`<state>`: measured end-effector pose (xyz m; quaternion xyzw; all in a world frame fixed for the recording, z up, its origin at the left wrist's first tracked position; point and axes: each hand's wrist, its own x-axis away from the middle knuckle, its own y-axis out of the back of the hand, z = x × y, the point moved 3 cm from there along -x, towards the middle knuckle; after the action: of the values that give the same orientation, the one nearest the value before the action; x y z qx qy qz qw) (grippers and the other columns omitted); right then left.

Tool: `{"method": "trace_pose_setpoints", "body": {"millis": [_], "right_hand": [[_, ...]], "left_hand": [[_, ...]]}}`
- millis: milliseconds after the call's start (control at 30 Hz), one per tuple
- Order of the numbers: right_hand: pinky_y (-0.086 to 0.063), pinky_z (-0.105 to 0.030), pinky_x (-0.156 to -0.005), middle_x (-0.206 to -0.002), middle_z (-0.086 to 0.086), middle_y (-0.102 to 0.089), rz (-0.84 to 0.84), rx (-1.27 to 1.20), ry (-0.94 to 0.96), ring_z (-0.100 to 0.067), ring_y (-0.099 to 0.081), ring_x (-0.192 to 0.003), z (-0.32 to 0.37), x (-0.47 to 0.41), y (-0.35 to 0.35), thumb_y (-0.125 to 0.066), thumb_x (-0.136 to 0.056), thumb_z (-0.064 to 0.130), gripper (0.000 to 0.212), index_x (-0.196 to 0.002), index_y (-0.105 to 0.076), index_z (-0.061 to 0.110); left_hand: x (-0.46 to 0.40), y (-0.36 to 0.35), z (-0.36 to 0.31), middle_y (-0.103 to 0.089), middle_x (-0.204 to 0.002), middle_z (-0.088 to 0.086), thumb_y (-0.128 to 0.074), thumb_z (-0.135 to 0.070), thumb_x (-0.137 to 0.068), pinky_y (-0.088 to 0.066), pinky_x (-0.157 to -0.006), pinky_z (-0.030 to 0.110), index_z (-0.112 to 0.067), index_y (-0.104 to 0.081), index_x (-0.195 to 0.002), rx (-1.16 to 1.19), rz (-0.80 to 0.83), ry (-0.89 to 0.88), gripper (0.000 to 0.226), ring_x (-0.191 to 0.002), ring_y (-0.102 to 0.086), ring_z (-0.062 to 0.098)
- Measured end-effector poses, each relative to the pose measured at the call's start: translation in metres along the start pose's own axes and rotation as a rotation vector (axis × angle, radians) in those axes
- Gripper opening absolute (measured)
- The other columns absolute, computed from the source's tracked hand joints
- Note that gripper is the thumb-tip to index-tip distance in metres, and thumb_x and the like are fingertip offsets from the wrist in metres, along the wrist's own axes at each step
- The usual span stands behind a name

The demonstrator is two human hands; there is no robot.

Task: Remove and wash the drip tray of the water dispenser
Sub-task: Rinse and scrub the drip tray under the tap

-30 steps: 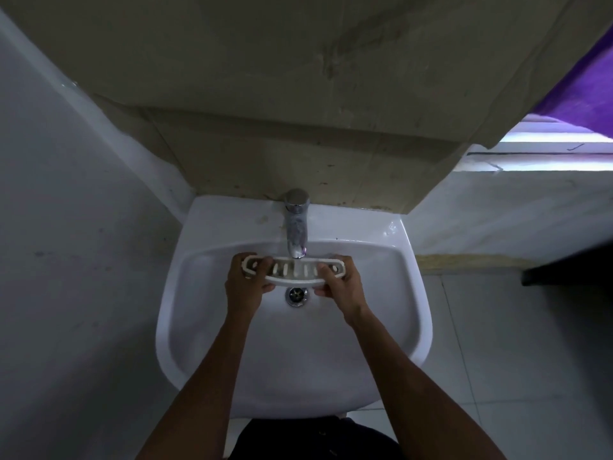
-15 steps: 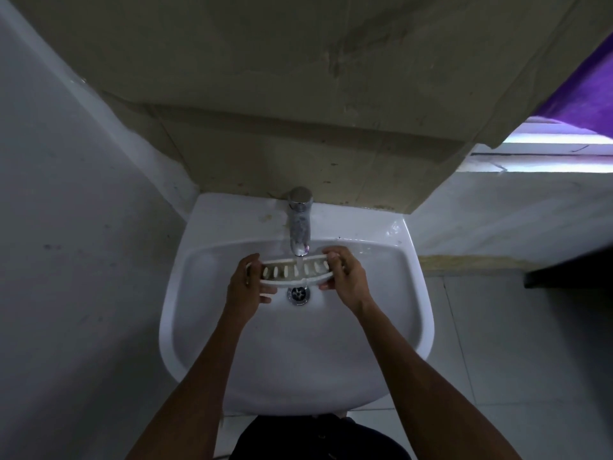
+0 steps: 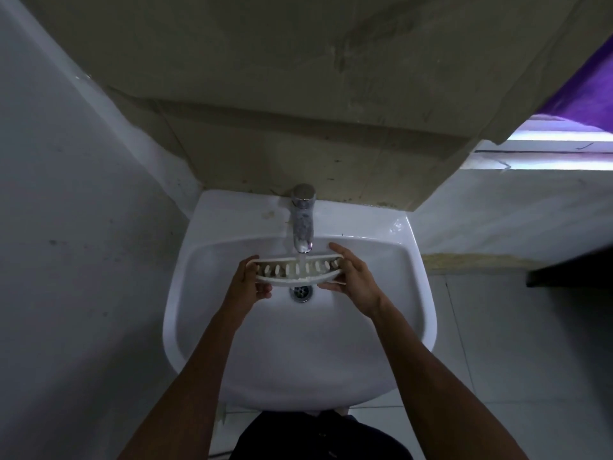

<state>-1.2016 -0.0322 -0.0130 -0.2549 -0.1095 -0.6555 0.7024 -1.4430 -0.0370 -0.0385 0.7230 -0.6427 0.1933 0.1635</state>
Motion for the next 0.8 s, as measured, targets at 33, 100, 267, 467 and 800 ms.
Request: {"method": "trace_pose_setpoints", "body": {"millis": [33, 100, 267, 467, 800], "right_hand": [[-0.059, -0.048, -0.089, -0.120, -0.018, -0.057, -0.007, 0.003, 0.010, -0.035, -0.065, -0.110, 0.000, 0.000, 0.000, -0.033, -0.108, 0.016, 0.038, -0.141, -0.049, 0.012], [-0.061, -0.044, -0.082, -0.111, -0.016, -0.059, -0.027, 0.019, 0.049, -0.030, -0.067, -0.101, 0.001, 0.000, 0.001, -0.036, -0.107, 0.016, 0.034, -0.134, -0.055, 0.010], [-0.063, -0.037, -0.068, -0.092, -0.007, -0.068, -0.140, 0.052, 0.119, -0.023, -0.070, -0.084, 0.000, 0.003, 0.000, -0.044, -0.105, 0.019, 0.025, -0.112, -0.067, 0.011], [-0.063, -0.037, -0.064, -0.087, -0.009, -0.066, -0.221, 0.090, 0.125, -0.019, -0.069, -0.077, -0.001, 0.002, 0.004, -0.048, -0.103, 0.016, 0.021, -0.103, -0.068, 0.011], [-0.058, -0.046, -0.068, -0.098, -0.022, -0.060, -0.194, 0.252, 0.125, -0.029, -0.063, -0.078, -0.001, -0.003, -0.007, -0.074, -0.087, 0.010, 0.037, -0.112, -0.048, 0.002]], "left_hand": [[0.001, 0.000, 0.000, -0.064, -0.091, 0.009, -0.034, -0.025, -0.105, -0.055, -0.053, 0.026, -0.016, -0.049, -0.127, -0.037, -0.003, -0.019, 0.028, -0.060, -0.063, 0.018], [0.002, 0.000, -0.003, -0.067, -0.094, 0.010, -0.034, -0.026, -0.105, -0.054, -0.052, 0.027, -0.019, -0.053, -0.121, -0.078, -0.016, -0.041, 0.026, -0.062, -0.067, 0.022], [-0.001, -0.004, -0.009, -0.067, -0.088, 0.017, -0.040, -0.022, -0.103, -0.059, -0.053, 0.032, -0.015, -0.060, -0.103, -0.096, -0.108, -0.101, 0.022, -0.061, -0.068, 0.032], [-0.007, -0.006, -0.006, -0.063, -0.087, 0.013, -0.054, -0.021, -0.098, -0.060, -0.052, 0.035, -0.014, -0.060, -0.090, 0.002, -0.094, -0.031, 0.012, -0.068, -0.068, 0.030], [-0.004, -0.011, 0.002, -0.062, -0.073, 0.008, -0.077, -0.022, -0.081, -0.048, -0.043, 0.024, -0.017, -0.044, -0.097, -0.132, -0.069, -0.053, 0.037, -0.042, -0.054, 0.011]]}}
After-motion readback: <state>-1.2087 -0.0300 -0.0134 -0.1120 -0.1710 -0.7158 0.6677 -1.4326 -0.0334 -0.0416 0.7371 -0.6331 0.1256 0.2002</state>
